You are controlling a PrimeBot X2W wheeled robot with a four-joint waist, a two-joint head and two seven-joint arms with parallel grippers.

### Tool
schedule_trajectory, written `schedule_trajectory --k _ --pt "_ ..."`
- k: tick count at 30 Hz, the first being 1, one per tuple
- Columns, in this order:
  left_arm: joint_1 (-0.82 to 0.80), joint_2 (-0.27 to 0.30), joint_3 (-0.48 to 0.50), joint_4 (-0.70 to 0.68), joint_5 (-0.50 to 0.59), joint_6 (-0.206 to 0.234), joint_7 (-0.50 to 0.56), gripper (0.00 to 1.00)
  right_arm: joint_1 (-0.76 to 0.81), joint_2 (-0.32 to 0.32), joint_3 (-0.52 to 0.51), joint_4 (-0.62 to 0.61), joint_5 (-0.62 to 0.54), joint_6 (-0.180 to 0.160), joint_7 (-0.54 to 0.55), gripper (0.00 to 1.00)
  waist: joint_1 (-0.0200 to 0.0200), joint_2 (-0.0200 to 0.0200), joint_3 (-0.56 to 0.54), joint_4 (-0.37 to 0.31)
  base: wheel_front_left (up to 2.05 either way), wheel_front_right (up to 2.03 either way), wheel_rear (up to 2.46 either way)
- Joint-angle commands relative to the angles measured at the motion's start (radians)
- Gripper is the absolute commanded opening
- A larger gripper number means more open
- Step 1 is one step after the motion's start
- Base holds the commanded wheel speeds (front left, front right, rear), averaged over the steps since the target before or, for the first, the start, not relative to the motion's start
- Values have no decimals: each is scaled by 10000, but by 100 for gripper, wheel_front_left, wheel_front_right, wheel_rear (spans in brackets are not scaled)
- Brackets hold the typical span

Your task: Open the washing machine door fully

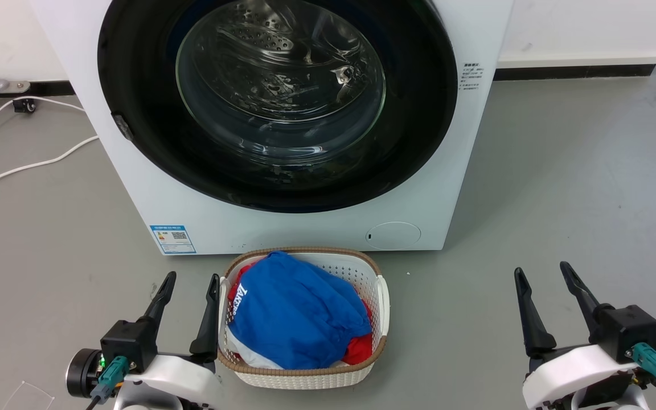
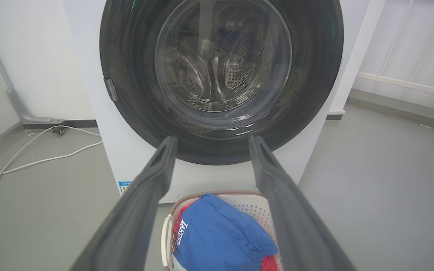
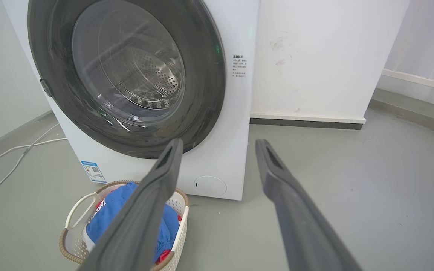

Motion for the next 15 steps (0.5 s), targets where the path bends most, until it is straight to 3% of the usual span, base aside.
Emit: schedule_trajectory --k 1,15 --pt "-105 -37 58 56 77 -7 -85 100 44 48 -11 22 -186 -3 -44 100 0 0 5 -5 0 0 0" --pt "-104 -87 149 313 -345 -30 -65 100 3 64 -65 192 65 -3 -175 100 0 0 -39 -69 0 0 0"
